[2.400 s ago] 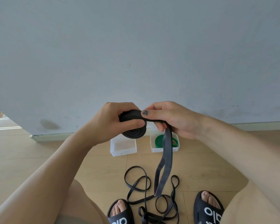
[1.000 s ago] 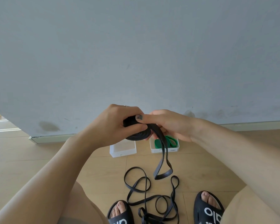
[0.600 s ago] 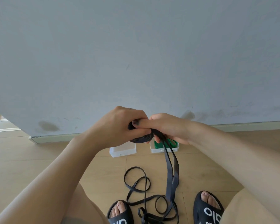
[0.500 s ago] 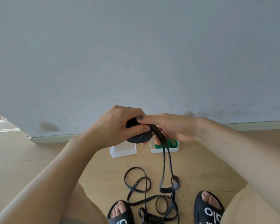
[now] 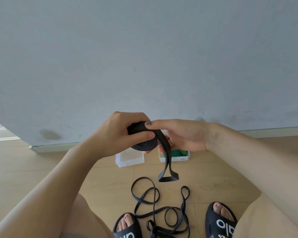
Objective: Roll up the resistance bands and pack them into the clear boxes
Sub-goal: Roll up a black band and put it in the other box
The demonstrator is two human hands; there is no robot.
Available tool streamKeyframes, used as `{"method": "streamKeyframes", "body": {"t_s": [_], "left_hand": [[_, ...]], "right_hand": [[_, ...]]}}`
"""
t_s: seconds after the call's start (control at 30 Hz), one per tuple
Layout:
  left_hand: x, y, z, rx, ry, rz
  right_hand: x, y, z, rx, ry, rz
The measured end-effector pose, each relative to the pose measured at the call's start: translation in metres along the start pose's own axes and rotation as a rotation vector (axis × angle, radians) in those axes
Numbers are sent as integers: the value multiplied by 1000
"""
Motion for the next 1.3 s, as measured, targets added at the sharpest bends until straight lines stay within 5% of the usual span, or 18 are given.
{"method": "streamKeyframes", "body": {"t_s": [0.27, 0.53, 0.83, 0.97, 1.17, 1.3], "left_hand": [[11, -4, 5, -29, 91, 182], [-7, 15, -2, -151, -43, -68], [-10, 14, 1, -183, -139, -241], [-12, 15, 0, -200, -142, -310], [7, 4, 0, -132, 36, 96], [7, 5, 1, -70, 11, 55]], "right_hand": [[-3, -6, 7, -21, -213, -267], [-35, 0, 0, -140, -342, -166], [0, -2, 0, -29, 24, 154], [0, 3, 1, -98, -2, 195], [-8, -4, 8, -112, -297, -183], [-4, -3, 7, -57, -222, -189]]}}
Point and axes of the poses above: each hand's wrist, its own z-axis towards the middle knuckle, its own x-axis out of the palm, y = z × x, the point moved 5 cm from there along z, towards the middle knuckle, and after that the axes turned 12 degrees about z, right-handed, at the moved point
